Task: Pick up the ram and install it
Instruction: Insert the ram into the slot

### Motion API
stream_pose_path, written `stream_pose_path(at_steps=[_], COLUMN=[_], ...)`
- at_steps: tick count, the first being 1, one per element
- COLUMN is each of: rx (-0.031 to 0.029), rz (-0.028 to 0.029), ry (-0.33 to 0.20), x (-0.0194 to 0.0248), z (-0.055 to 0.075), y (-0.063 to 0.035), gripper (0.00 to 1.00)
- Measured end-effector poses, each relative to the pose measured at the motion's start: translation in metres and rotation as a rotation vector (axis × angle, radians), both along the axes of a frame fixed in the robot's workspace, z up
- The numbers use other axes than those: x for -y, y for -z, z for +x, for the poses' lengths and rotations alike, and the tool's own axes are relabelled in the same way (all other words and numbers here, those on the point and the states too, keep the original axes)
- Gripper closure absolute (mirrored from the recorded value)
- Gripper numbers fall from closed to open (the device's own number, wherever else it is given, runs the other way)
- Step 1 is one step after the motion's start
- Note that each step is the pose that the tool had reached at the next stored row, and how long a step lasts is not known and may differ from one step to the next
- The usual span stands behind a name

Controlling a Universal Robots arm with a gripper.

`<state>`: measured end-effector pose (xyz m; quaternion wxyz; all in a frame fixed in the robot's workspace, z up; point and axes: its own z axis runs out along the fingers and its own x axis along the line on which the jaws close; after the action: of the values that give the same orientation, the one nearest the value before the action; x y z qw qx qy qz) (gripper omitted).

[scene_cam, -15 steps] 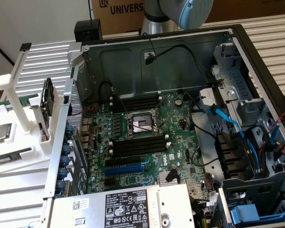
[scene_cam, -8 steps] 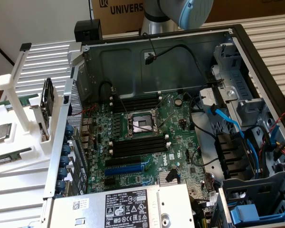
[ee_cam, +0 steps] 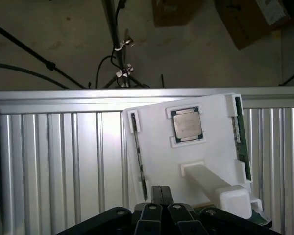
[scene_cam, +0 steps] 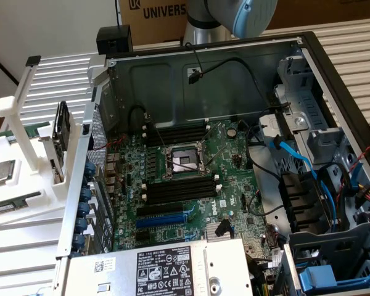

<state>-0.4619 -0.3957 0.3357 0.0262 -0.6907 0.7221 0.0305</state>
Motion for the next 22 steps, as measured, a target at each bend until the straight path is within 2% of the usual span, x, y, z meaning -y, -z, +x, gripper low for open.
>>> stream_pose_path(at_steps=[1,2,4,22], rx=[-0.0033,-0.0115,-0.0143,-0.0148], rz=[0.0004,0.0008,0.0006,0.0007], ry=[0.0,0.0,0.0,0.0], x=[0.0,-0.0003,-0.0005,-0.004], z=[0.001,0.003,0.003,0.003], y=[0.001,0.0058,0.0091,0.0437], gripper=[0.89,0.89,0.89,0.89])
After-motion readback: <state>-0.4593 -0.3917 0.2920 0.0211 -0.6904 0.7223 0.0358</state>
